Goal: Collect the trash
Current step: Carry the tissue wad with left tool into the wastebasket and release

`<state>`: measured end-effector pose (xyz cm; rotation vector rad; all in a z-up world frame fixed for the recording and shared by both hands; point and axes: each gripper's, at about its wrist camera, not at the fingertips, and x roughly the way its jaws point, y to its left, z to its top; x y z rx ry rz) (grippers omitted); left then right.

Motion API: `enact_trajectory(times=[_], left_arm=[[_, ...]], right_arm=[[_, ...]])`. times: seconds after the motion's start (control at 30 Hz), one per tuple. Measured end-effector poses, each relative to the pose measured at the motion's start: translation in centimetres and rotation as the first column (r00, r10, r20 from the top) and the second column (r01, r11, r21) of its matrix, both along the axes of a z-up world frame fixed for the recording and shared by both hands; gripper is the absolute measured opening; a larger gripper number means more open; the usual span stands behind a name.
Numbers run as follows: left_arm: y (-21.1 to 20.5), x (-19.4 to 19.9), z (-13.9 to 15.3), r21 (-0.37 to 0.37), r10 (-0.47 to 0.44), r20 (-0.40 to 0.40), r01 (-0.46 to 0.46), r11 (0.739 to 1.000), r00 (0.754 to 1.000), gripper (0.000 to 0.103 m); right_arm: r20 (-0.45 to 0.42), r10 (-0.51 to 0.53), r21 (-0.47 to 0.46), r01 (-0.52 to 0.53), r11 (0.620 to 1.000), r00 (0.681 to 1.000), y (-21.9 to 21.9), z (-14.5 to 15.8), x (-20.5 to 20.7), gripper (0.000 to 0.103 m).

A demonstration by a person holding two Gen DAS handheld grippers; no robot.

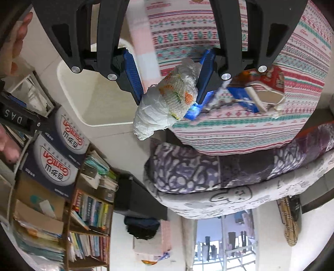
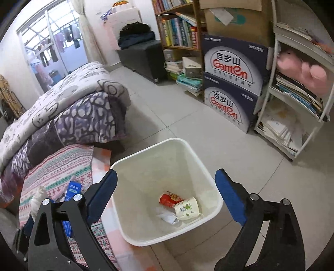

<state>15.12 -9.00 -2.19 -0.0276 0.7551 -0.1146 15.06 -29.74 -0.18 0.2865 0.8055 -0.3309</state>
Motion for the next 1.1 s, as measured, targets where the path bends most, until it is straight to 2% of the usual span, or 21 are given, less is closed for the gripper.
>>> enact_trajectory(times=[0.33, 0.47, 0.7, 0.77, 0.83, 0.97, 1.1], left_arm=[[-3.3, 1.7, -0.7, -0.026, -0.055, -0.053, 0.053, 0.998, 0.997, 0.052], [-4.9, 2.7, -1.4, -0.014, -0.077, -0.083, 0.076, 0.997, 0.994, 0.052], [-6.9, 3.8, -1.2, -0.038, -0.129, -0.103, 0.126, 0.991, 0.986, 0.053], [-7.4, 4.0, -1.1, -0.044, -0.146, -0.104, 0.142, 0.989, 0.984, 0.063], [-7.8, 4.0, -0.9, -0.041, -0.163, -0.095, 0.16, 0.986, 0.982, 0.07], [-8.1, 3.7, -0.6, -0.022, -0.172, -0.083, 0.171, 0.985, 0.982, 0.076], [-7.6, 3.6, -0.5, 0.0, -0.157, -0.08, 0.158, 0.987, 0.984, 0.077]], right_arm=[[-0.011, -0.074, 0.058, 0.075, 0.996, 0.997, -3.8, 0.1, -0.6, 0.093], [-0.01, -0.111, 0.087, 0.112, 0.99, 0.994, -5.4, 0.2, -0.7, 0.094], [-0.015, -0.165, 0.121, 0.166, 0.979, 0.986, -7.0, 0.1, -0.7, 0.095], [-0.02, -0.172, 0.122, 0.173, 0.977, 0.985, -7.2, 0.0, -0.7, 0.095], [-0.023, -0.177, 0.119, 0.179, 0.977, 0.984, -7.2, -0.1, -0.7, 0.095], [-0.019, -0.189, 0.109, 0.19, 0.976, 0.982, -7.1, -0.1, -0.7, 0.095], [-0.007, -0.189, 0.099, 0.189, 0.977, 0.982, -6.5, 0.1, -0.7, 0.096]])
